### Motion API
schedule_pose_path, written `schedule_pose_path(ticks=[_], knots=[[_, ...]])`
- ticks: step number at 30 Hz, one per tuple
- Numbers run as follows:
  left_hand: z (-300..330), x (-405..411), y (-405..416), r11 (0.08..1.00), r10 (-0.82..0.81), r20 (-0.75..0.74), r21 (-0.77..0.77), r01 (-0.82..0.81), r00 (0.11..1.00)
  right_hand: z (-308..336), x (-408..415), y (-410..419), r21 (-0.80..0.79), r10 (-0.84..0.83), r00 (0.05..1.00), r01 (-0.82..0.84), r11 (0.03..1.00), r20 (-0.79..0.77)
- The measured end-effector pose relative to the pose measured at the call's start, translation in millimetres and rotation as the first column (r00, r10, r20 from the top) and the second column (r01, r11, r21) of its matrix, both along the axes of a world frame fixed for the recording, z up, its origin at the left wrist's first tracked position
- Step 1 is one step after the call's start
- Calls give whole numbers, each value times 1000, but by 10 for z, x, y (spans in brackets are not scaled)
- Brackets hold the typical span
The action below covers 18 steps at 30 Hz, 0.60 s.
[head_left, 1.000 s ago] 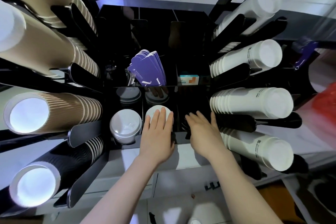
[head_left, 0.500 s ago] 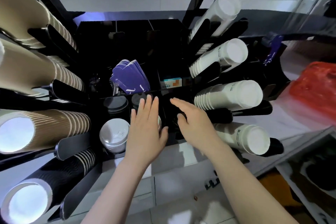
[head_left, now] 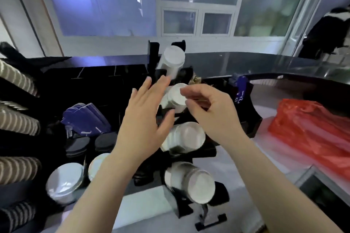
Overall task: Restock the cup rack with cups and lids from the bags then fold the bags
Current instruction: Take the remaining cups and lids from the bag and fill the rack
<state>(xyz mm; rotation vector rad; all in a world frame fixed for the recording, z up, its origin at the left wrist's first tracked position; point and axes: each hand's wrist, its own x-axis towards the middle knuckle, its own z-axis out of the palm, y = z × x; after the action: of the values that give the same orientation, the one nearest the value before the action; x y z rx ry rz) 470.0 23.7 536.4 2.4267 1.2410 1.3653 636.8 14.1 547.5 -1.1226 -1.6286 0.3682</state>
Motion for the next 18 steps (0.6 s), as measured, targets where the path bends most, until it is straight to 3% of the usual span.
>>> schedule_pose_path(ticks=[6,10,18], knots=[[-113,919,-197,999,-5,-87,-46,1,996,-123,1227,18,-105,13,984,6,994,178],[-182,1428,-270,995,32,-169,-84,-46,985,-291,1831,123,-150,44,989,-22,989,143],[-520,2345,-125,940,69,-221,-313,-138,973,-705,2657,437,-289,92,989,-56,956,114]])
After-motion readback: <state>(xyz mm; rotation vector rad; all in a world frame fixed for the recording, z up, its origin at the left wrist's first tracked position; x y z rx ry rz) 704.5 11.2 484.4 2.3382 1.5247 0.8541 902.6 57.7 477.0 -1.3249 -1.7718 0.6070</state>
